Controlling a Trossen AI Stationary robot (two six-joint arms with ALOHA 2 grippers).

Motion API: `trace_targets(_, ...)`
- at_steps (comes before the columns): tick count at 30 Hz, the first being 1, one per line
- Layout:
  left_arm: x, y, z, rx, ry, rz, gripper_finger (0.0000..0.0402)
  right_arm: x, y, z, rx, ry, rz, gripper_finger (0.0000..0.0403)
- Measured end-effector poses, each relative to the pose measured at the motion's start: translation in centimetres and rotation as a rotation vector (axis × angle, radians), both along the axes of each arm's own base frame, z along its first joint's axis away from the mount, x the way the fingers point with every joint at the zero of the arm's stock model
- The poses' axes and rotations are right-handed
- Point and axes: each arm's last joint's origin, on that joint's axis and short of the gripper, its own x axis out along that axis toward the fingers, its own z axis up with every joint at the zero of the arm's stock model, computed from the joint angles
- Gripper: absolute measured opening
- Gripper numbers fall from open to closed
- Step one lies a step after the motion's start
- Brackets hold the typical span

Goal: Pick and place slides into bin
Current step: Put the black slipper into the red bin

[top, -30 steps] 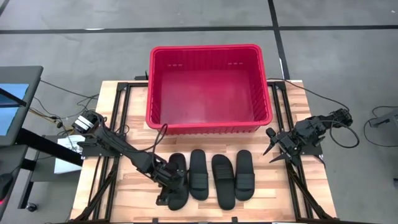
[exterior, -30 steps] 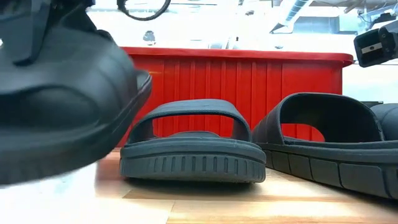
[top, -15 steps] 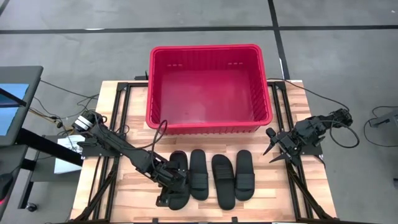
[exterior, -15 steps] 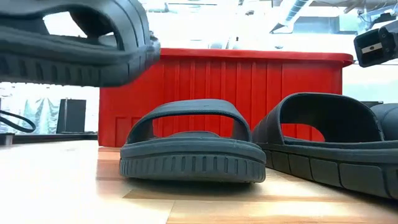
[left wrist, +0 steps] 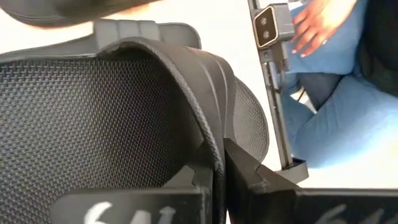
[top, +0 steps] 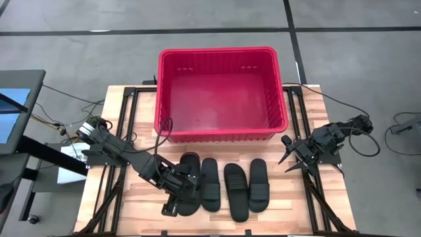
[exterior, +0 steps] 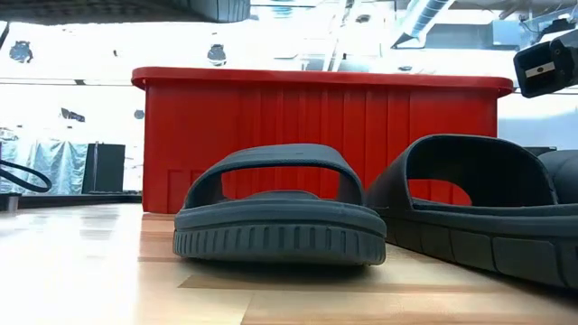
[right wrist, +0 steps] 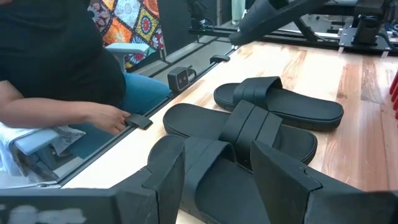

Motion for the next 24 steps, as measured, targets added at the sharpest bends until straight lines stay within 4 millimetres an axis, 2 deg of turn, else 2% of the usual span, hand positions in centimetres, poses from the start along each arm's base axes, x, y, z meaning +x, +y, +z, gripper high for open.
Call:
trace_targets(13, 0.2, 3.6, 5.7, 0.115, -0.057, 0.009, 0.0, 0.0, 0.0, 0.0, 0.0, 0.0, 0.0, 0.0173)
trace_targets(24, 0.1, 8.8, 11.0, 0.162, -0.132, 0.039, 0.0, 0.0, 0.0, 0.0, 0.0, 0.0, 0.0, 0.0173)
